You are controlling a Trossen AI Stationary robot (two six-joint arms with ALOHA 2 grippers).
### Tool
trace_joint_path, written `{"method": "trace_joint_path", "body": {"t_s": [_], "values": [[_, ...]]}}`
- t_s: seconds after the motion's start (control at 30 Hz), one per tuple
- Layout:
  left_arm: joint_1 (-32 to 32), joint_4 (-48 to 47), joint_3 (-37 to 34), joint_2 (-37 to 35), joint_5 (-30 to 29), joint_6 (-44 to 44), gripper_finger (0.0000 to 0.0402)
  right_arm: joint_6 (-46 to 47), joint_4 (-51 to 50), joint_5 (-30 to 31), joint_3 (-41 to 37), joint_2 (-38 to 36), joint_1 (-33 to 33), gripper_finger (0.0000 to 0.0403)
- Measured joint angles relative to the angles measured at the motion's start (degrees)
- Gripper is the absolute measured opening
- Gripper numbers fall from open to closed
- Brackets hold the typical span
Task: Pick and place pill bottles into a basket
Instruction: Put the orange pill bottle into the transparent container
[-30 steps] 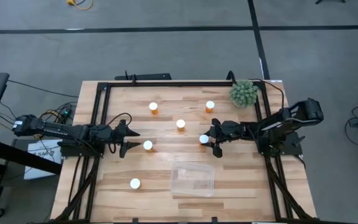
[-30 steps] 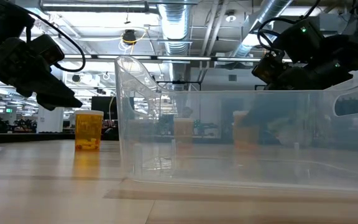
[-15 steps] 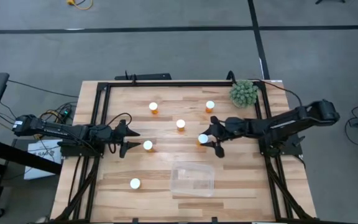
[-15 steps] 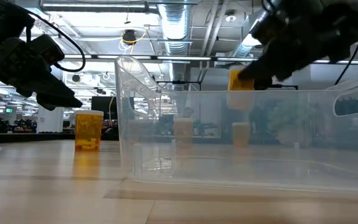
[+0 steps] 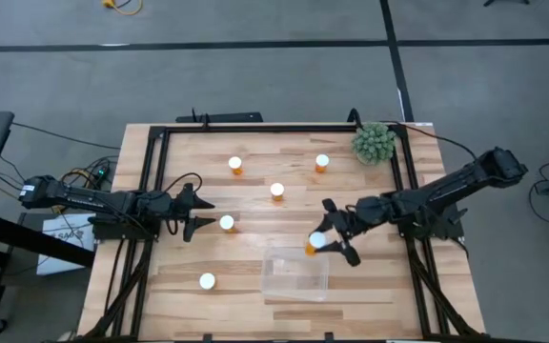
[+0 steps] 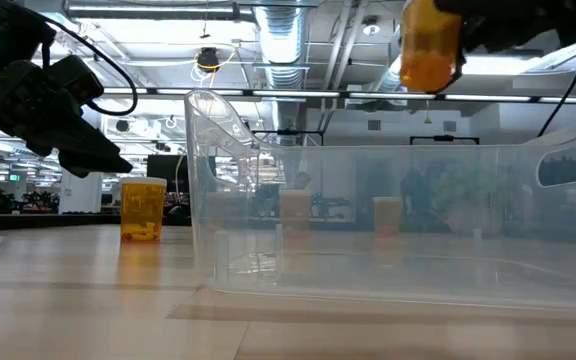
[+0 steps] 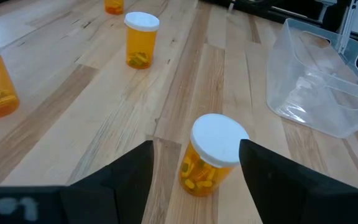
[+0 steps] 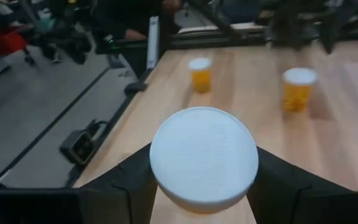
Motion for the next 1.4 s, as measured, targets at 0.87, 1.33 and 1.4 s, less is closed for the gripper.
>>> {"method": "trace_joint_path", "body": {"t_s": [0.87,1.33,1.4], "values": [[0.00,-0.03,0.00,0.00,0.00,0.00,0.0226,5.10,10.25,2.47,-0.62,17.87,4.42,0.0184],[0.00,-0.04,0.00,-0.01,0.00,0.00,0.0226,5.21,11.25,1.60,-1.22,21.58,4.50,0.0187],[0.02,-0.04,0.00,0.01,0.00,0.00,0.0226,4.80,11.36,1.59,-1.22,21.46,4.52,0.0189]]}}
